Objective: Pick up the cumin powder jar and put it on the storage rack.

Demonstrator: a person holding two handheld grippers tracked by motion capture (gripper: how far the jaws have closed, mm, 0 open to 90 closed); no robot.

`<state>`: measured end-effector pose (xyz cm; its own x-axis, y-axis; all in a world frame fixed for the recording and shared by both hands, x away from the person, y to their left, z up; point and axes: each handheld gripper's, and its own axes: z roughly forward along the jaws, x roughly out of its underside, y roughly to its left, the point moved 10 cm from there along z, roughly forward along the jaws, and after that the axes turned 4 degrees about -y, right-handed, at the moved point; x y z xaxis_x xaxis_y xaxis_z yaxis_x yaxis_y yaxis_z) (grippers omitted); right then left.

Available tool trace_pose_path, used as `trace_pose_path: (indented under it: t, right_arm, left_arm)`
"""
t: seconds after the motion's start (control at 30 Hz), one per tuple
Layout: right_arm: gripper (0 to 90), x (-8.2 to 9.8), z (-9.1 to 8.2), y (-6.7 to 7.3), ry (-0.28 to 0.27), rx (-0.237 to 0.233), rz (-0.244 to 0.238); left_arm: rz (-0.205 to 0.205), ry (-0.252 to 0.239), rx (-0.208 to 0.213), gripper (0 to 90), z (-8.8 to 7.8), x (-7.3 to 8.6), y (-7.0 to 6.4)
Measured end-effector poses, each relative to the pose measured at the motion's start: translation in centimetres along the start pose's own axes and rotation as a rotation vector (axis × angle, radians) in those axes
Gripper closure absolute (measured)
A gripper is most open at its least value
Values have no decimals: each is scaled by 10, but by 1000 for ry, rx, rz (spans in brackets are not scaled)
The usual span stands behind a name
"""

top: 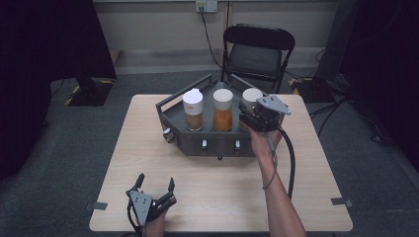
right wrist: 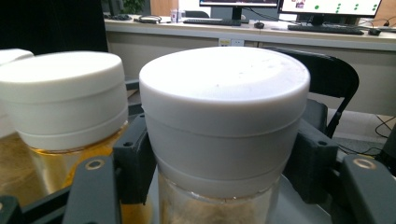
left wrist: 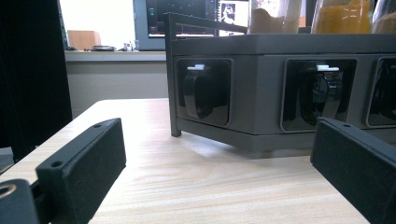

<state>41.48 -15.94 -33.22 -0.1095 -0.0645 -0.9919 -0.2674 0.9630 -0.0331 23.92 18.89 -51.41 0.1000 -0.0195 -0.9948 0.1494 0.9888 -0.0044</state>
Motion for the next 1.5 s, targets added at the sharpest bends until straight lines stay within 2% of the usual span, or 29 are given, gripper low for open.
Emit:
trace_pose_path:
  t: [0.37,0.53,1.5]
  right_arm:
    - [343,3,4,-2,14,8,9]
    - [343,4,4,-6,16,14,45]
    - [329,4,5,-7,13,13,75]
  left_arm:
    - [0,0,2,28,0,0,0]
    - [0,0,1,28,0,0,0]
    - [0,0,1,28,0,0,0]
